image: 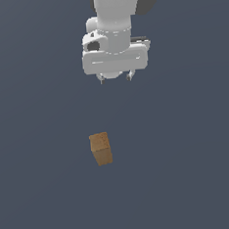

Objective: Pick up the object and move it to a goal position.

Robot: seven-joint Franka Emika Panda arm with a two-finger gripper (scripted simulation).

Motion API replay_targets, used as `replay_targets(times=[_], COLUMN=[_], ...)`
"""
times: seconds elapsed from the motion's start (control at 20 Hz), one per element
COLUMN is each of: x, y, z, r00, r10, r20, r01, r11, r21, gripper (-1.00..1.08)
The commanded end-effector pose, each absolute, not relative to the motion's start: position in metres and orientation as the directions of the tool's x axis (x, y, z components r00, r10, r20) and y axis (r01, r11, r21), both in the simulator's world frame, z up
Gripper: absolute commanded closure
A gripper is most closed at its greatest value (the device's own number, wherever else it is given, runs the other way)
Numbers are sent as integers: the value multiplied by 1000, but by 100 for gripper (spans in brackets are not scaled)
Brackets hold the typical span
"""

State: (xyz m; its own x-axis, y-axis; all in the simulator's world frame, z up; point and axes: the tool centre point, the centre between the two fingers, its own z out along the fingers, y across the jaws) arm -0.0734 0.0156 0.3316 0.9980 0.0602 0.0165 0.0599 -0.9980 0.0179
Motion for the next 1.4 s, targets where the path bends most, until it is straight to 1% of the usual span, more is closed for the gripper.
replay_targets(times=[0.0, 0.75, 1.05, 1.35], x=[-73, -73, -57, -29], y=[16, 14, 9, -2], z=[332, 334, 326, 308], r00=[998, 999, 998, 997], r10=[60, 45, 58, 82], r20=[17, 19, 17, 13], r01=[60, 44, 58, 82], r11=[-998, -999, -998, -997], r21=[18, 12, 11, 10], gripper=[-92, -92, -92, -92])
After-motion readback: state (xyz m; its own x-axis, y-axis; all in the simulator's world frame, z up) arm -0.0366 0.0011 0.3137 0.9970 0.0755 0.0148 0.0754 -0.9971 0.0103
